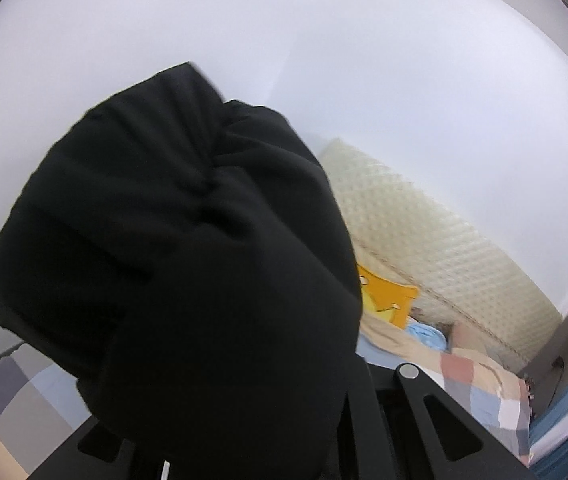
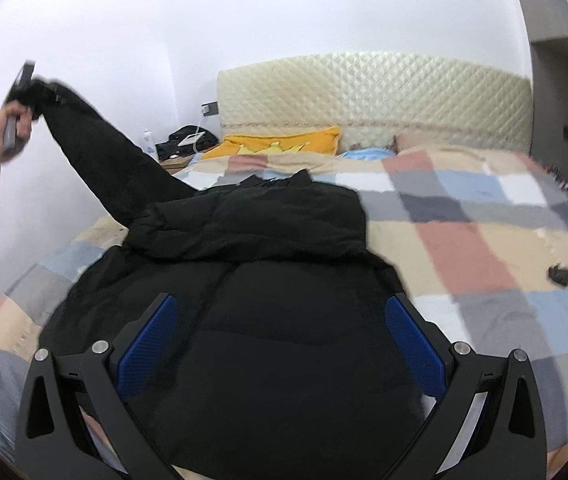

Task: Fold large clothes
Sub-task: 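Grasp the sleeve with the left gripper, lift and fold it across the body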

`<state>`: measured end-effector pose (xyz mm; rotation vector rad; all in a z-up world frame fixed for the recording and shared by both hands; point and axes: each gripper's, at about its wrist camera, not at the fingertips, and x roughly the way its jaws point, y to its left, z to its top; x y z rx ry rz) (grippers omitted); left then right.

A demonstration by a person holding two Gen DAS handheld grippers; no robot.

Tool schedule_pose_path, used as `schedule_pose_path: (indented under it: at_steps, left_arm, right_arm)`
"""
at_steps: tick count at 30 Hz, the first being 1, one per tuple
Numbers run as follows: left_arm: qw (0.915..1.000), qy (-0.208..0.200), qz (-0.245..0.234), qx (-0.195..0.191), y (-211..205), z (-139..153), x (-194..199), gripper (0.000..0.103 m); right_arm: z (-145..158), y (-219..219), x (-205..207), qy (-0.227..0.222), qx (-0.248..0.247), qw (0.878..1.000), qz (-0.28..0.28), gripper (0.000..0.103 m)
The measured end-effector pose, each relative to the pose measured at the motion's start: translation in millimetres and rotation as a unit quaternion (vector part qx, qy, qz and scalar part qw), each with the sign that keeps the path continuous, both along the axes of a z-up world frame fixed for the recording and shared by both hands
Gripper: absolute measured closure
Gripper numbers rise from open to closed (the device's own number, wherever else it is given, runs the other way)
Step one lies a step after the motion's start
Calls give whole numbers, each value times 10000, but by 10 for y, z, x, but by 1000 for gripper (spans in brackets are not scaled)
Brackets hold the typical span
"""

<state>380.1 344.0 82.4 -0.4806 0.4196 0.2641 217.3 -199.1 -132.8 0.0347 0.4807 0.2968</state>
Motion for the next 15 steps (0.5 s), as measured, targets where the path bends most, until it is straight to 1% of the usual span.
schedule_pose_path:
  at_steps: [1,3,7,9,11,13,15]
  left_arm:
    - [9999,-28,-74,76,-178,69,30,91]
    - [9995,-66,-231,204,-516,165,99,91]
    - [9977,-96,-578,348,-1129,247,233,91]
    - [9962,-47,-785,363,-1427,249,327,91]
    - [9940,35,-1014,404,-1746,221,460,91]
    - [9906,130,-1240,554,-2109,185,569,91]
    - [9860,231,-1446,796,-2451,129,672,91]
  right_arm:
    - [11,-33,-4,-10,17,10000,-18,0]
    - [45,-154,-36,-38,210,9998,-22,0]
    - [95,-284,-79,-148,298,9994,-39,0]
    - [106,-364,-91,-167,470,9988,29,0]
    - [119,-419,-82,-188,463,9987,58,0]
    - [148,-459,-64,-248,327,9991,46,0]
    - [178,-527,-50,-316,323,9990,-24,0]
